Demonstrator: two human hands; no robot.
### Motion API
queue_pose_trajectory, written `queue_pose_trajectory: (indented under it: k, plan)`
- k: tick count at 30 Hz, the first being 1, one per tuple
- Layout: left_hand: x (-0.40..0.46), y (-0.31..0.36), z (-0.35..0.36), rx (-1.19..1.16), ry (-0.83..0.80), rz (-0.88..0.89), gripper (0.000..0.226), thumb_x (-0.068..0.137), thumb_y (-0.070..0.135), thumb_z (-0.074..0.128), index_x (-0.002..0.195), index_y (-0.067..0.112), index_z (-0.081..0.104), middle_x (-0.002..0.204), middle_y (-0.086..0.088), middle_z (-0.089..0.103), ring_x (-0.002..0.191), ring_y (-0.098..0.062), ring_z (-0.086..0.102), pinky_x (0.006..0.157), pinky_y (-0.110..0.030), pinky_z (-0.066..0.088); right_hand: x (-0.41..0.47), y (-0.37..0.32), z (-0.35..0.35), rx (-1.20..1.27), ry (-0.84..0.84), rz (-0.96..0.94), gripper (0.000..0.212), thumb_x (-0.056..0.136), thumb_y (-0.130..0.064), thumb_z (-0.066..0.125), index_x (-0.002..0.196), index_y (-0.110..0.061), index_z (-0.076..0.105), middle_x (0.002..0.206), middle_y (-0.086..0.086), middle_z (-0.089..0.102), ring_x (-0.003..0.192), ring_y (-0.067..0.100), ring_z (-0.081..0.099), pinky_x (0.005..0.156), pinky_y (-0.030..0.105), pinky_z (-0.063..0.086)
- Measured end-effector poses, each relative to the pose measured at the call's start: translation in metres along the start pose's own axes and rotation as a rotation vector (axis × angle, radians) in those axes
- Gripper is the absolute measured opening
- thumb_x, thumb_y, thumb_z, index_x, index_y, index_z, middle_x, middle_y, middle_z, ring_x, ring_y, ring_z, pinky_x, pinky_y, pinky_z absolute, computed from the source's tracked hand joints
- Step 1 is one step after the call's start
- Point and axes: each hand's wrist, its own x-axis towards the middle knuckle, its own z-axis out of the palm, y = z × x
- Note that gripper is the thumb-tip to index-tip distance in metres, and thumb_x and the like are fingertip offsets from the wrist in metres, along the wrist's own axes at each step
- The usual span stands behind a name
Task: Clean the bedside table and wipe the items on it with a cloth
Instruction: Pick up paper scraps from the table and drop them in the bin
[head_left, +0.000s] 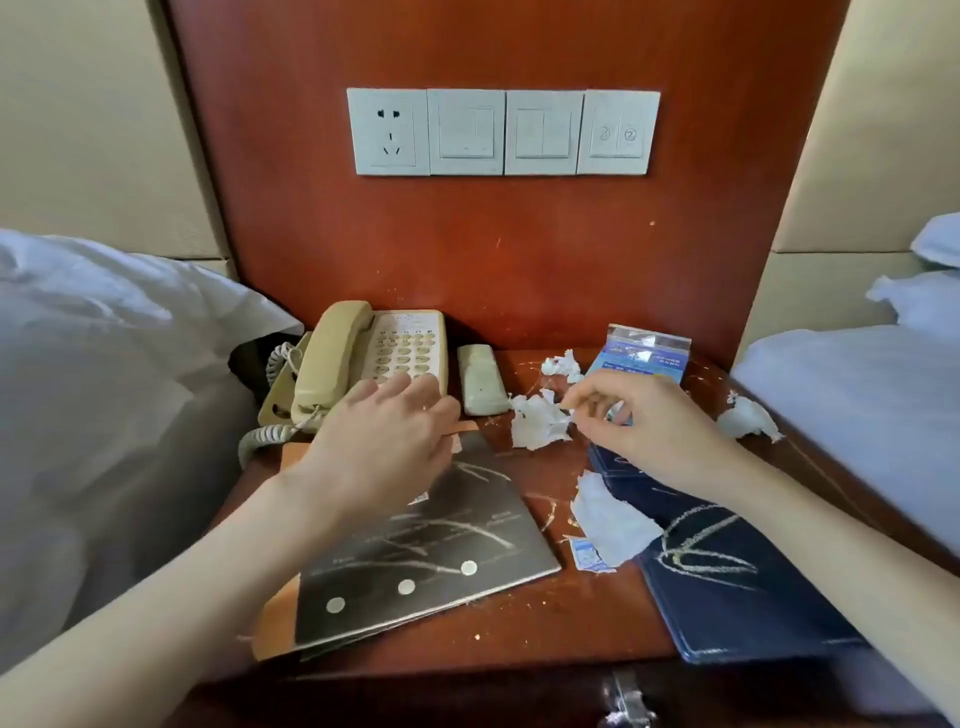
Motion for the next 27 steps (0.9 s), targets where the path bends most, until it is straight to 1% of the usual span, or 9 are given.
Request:
queue_pose_trajectory:
  k: [3, 6, 9, 12, 14, 16, 19, 22, 27]
  plan:
    - [-0.009, -0.010, 0.006, -0.003, -0.086, -0.065, 0.043, 0.098, 0.048, 0.035, 0.138, 0.033, 0.040, 0.137, 0.005, 0.045, 0.128, -0.018, 0.043, 0.100, -0.035, 0.040, -0.007, -0.013, -0.005, -0.013, -0.077, 0.041, 0.027, 0.087, -0.020, 0.064, 0.095, -0.044, 0.059, 0.087, -0.020, 0.060, 0.087, -0.002, 0.055, 0.066, 0.010, 0.046]
    - [-0.017, -0.015, 0.008, -0.071, -0.155, -0.081, 0.048, 0.097, 0.053, 0.036, 0.142, 0.036, 0.036, 0.142, 0.008, 0.043, 0.131, -0.017, 0.040, 0.104, -0.035, 0.038, -0.018, -0.026, -0.013, -0.015, -0.155, 0.089, 0.026, 0.085, -0.021, 0.066, 0.101, -0.041, 0.059, 0.091, -0.017, 0.061, 0.087, -0.002, 0.054, 0.071, 0.012, 0.047]
    - [-0.021, -0.013, 0.013, -0.125, -0.151, -0.061, 0.042, 0.097, 0.049, 0.040, 0.137, 0.036, 0.044, 0.138, 0.009, 0.047, 0.127, -0.018, 0.042, 0.102, -0.035, 0.035, -0.034, -0.032, -0.020, -0.055, -0.233, 0.130, 0.023, 0.085, -0.027, 0.067, 0.105, -0.036, 0.061, 0.096, -0.017, 0.061, 0.090, -0.003, 0.053, 0.074, 0.015, 0.045]
    - [-0.024, -0.014, 0.016, -0.218, -0.122, -0.046, 0.032, 0.098, 0.040, 0.044, 0.128, 0.034, 0.053, 0.128, 0.008, 0.054, 0.121, -0.019, 0.047, 0.097, -0.035, 0.037, -0.048, -0.036, -0.020, -0.077, -0.270, 0.158, 0.025, 0.085, -0.030, 0.067, 0.108, -0.036, 0.060, 0.102, -0.019, 0.058, 0.093, -0.007, 0.049, 0.075, 0.007, 0.041]
    - [-0.025, -0.015, 0.015, -0.288, -0.092, -0.043, 0.026, 0.098, 0.033, 0.047, 0.121, 0.032, 0.058, 0.120, 0.006, 0.058, 0.113, -0.022, 0.053, 0.087, -0.034, 0.040, -0.054, -0.038, -0.019, -0.108, -0.298, 0.176, 0.026, 0.085, -0.033, 0.066, 0.109, -0.038, 0.058, 0.105, -0.022, 0.055, 0.094, -0.011, 0.045, 0.074, 0.002, 0.037]
    - [-0.026, -0.014, 0.013, -0.330, -0.070, -0.048, 0.021, 0.097, 0.028, 0.049, 0.114, 0.030, 0.061, 0.113, 0.005, 0.060, 0.104, -0.024, 0.057, 0.073, -0.031, 0.037, -0.059, -0.038, -0.019, -0.124, -0.325, 0.197, 0.027, 0.085, -0.036, 0.066, 0.109, -0.039, 0.056, 0.106, -0.022, 0.052, 0.094, -0.010, 0.044, 0.074, 0.004, 0.038]
    - [-0.028, -0.013, 0.011, -0.370, -0.061, -0.046, 0.018, 0.096, 0.024, 0.048, 0.107, 0.030, 0.061, 0.106, 0.007, 0.062, 0.093, -0.024, 0.061, 0.065, -0.030, 0.038, -0.063, -0.039, -0.020, -0.119, -0.323, 0.229, 0.028, 0.084, -0.038, 0.065, 0.110, -0.042, 0.055, 0.106, -0.023, 0.052, 0.095, -0.008, 0.045, 0.072, 0.006, 0.038]
    - [-0.031, -0.013, 0.008, -0.415, -0.055, -0.059, 0.015, 0.096, 0.024, 0.048, 0.103, 0.030, 0.061, 0.100, 0.006, 0.064, 0.090, -0.023, 0.062, 0.065, -0.035, 0.048, -0.066, -0.038, -0.021, -0.113, -0.335, 0.247, 0.031, 0.083, -0.038, 0.066, 0.111, -0.046, 0.053, 0.105, -0.025, 0.050, 0.095, -0.007, 0.046, 0.070, 0.010, 0.038]
    - [-0.033, -0.006, 0.000, -0.476, -0.041, -0.049, 0.014, 0.096, 0.019, 0.046, 0.093, 0.027, 0.059, 0.094, 0.008, 0.062, 0.087, -0.023, 0.060, 0.068, -0.041, 0.051, -0.061, -0.033, -0.016, -0.173, -0.410, 0.278, 0.045, 0.082, -0.045, 0.066, 0.124, -0.048, 0.050, 0.101, -0.019, 0.044, 0.089, -0.010, 0.044, 0.066, 0.015, 0.034]
